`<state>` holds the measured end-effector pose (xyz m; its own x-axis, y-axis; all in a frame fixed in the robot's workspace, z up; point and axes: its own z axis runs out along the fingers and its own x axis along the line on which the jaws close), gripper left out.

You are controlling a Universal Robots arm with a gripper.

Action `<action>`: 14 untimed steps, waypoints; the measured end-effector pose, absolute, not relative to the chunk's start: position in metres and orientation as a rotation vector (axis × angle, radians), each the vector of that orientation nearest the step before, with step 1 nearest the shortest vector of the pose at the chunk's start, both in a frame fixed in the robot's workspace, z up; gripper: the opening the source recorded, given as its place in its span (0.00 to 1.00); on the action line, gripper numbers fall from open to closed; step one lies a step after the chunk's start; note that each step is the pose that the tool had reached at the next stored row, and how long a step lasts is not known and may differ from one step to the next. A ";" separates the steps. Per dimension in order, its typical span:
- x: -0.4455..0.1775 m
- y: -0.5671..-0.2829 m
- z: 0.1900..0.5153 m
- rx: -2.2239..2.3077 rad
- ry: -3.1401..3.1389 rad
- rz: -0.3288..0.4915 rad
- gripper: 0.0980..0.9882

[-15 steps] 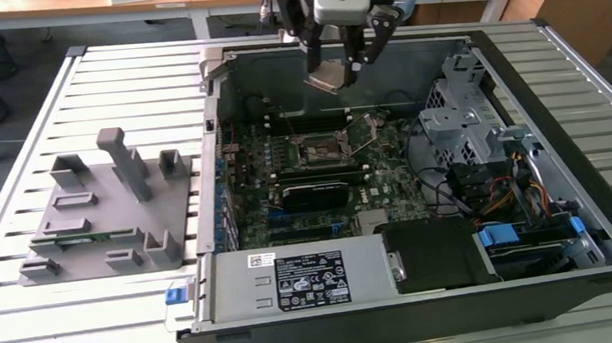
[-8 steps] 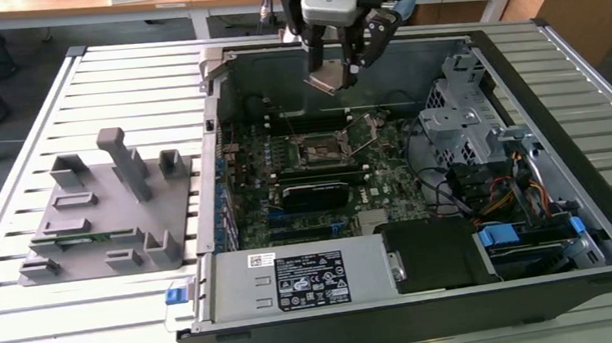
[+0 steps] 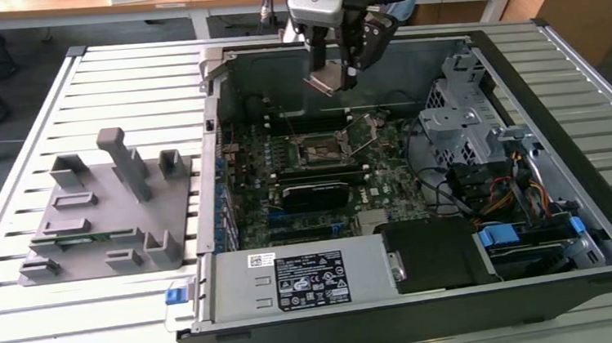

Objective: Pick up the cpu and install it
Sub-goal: 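Place the cpu into insertion slot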

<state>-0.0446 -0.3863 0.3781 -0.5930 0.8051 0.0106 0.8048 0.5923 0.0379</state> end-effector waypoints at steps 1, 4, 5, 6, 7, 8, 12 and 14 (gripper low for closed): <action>-0.045 -0.386 0.378 1.439 2.783 0.060 0.48; -0.045 -0.386 0.377 1.513 2.742 0.060 0.48; -0.045 -0.386 0.377 1.538 2.728 0.060 0.48; -0.045 -0.386 0.377 1.562 2.714 0.060 0.48; -0.045 -0.386 0.377 1.586 2.699 0.060 0.48; -0.045 -0.386 0.376 1.612 2.684 0.059 0.48; -0.045 -0.386 0.375 1.706 2.623 0.059 0.48; -0.045 -0.386 0.374 1.753 2.591 0.058 0.48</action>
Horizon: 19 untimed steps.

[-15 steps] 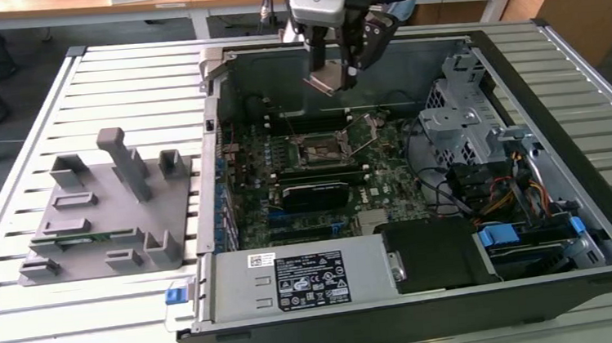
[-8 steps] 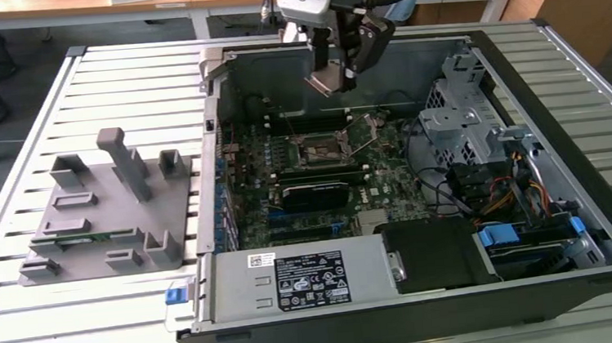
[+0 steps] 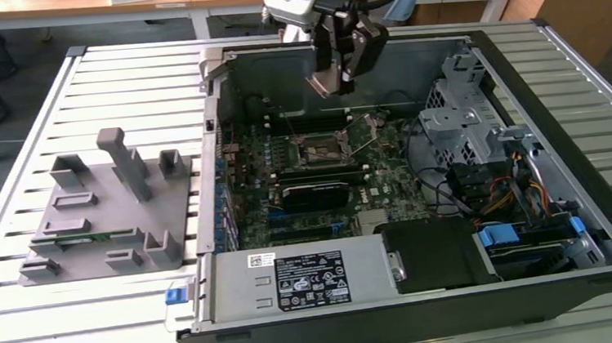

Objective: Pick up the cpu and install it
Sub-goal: 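Place the cpu into insertion slot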

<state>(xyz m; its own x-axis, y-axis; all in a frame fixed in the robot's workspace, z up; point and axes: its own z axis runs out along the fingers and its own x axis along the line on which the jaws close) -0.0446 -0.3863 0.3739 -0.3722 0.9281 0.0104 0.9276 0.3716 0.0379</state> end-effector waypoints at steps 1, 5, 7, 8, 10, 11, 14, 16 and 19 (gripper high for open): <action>-0.045 -0.386 0.373 1.776 2.575 0.058 0.48; -0.045 -0.386 0.371 1.869 2.507 0.057 0.48; -0.045 -0.386 0.370 1.913 2.472 0.057 0.48; -0.045 -0.386 0.368 1.937 2.453 0.057 0.48; -0.045 -0.386 0.367 1.980 2.418 0.056 0.48; -0.045 -0.386 0.366 2.002 2.399 0.056 0.48; -0.045 -0.386 0.363 2.054 2.354 0.055 0.48; -0.045 -0.381 0.361 2.059 2.349 0.055 0.48; -0.044 -0.370 0.356 2.059 2.349 0.055 0.48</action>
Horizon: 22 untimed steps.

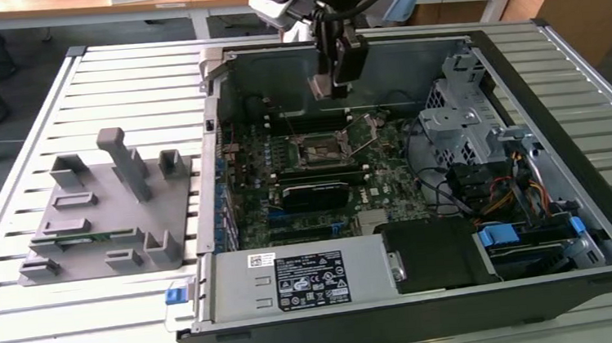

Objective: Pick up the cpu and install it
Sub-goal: 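Place the cpu into insertion slot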

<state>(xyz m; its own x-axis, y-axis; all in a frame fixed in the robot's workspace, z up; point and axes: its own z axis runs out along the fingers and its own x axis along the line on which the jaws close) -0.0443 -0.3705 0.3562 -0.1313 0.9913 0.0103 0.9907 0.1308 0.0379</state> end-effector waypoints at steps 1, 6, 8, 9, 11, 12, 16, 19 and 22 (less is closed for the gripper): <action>-0.044 -0.368 0.354 2.060 2.349 0.055 0.48; -0.043 -0.366 0.346 2.099 2.313 0.054 0.48; -0.042 -0.364 0.342 2.105 2.308 0.054 0.48; -0.042 -0.362 0.341 2.105 2.308 0.054 0.48; -0.041 -0.358 0.337 2.105 2.307 0.054 0.48; -0.041 -0.356 0.336 2.106 2.307 0.054 0.48; -0.040 -0.351 0.329 2.109 2.305 0.055 0.48; -0.040 -0.348 0.324 2.110 2.304 0.055 0.48; -0.040 -0.346 0.318 2.114 2.300 0.055 0.48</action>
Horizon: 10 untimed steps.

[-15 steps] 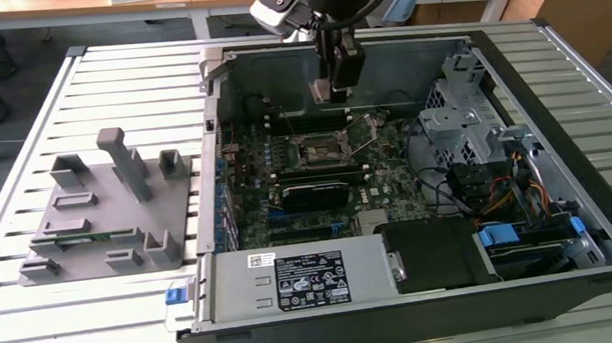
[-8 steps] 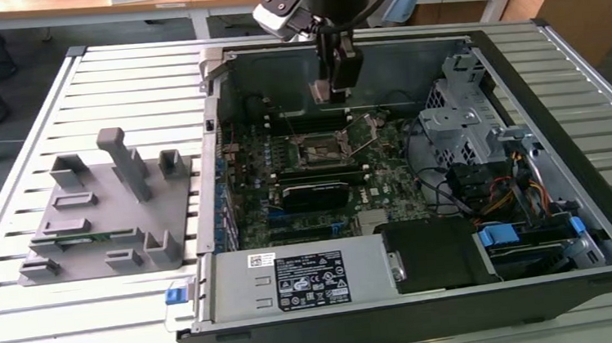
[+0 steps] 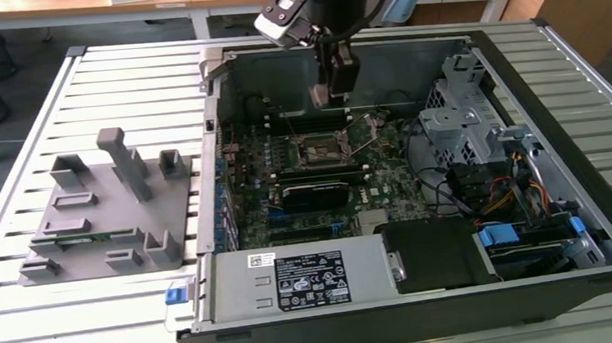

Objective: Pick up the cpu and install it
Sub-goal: 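Place the cpu into insertion slot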

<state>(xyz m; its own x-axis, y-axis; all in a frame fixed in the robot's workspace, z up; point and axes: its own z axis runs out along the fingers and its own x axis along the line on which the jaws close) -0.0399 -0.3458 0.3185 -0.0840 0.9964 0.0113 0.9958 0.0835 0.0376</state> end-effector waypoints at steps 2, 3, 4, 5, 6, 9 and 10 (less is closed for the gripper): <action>-0.040 -0.345 0.315 2.129 2.285 0.055 0.48; -0.040 -0.345 0.313 2.138 2.277 0.054 0.48; -0.040 -0.345 0.311 2.145 2.270 0.054 0.48; -0.040 -0.345 0.310 2.148 2.267 0.054 0.48; -0.040 -0.345 0.308 2.149 2.266 0.054 0.48; -0.040 -0.345 0.302 2.149 2.266 0.054 0.48; -0.040 -0.345 0.300 2.149 2.266 0.054 0.48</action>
